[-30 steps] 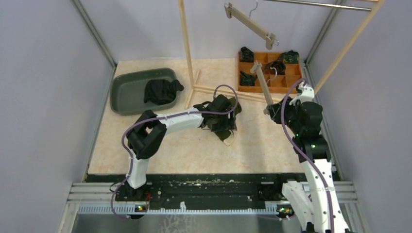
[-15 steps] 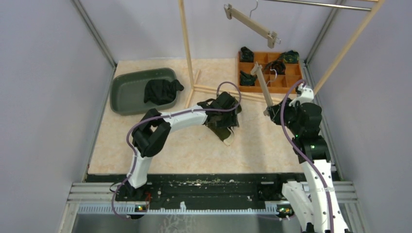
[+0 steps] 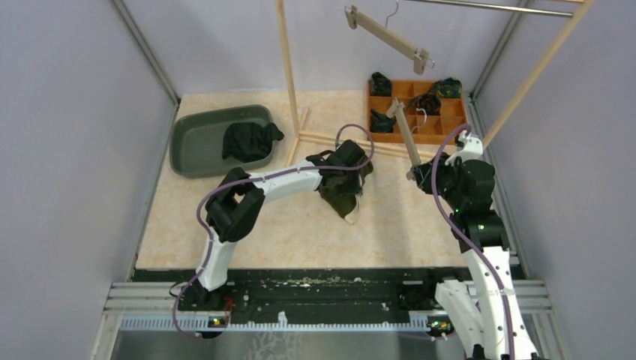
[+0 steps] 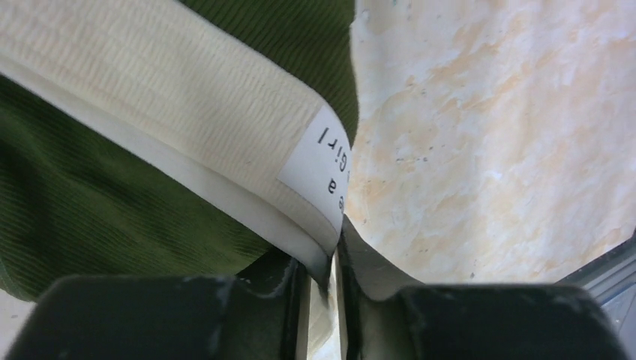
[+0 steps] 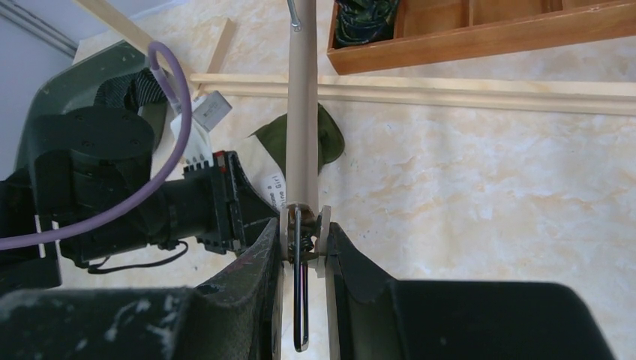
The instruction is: Clip the underwear to the hanger
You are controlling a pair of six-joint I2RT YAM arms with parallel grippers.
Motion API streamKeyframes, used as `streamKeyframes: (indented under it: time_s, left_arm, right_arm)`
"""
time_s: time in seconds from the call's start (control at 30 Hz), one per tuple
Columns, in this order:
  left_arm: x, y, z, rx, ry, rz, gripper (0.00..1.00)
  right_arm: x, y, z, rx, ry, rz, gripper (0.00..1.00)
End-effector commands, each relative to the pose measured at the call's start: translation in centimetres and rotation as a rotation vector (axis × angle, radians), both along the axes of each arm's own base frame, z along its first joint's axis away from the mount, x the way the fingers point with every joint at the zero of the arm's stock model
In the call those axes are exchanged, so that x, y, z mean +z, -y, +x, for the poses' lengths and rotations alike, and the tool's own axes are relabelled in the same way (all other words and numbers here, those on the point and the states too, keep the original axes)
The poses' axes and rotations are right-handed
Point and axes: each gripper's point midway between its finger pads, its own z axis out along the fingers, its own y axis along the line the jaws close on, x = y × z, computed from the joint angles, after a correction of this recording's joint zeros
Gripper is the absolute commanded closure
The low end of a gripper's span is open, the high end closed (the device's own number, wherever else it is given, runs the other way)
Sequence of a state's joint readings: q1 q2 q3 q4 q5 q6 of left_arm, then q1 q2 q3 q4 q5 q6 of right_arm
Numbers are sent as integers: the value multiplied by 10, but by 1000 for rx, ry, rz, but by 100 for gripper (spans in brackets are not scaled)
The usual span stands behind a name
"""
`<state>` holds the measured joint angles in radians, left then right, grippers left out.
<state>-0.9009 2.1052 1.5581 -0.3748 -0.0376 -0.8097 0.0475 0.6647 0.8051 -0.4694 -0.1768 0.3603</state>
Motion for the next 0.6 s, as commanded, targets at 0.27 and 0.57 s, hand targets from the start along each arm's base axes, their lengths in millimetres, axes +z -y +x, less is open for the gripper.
streamKeyframes:
  time_s: [0.27, 0.57]
  left_arm:
    - [42, 5, 42, 39, 109, -41, 97]
    - [55, -7, 70, 70, 136, -64, 97]
  right_arm:
    - [-3, -14, 12, 62, 116, 56, 100]
    - [-8, -27, 20, 95, 168, 130, 100]
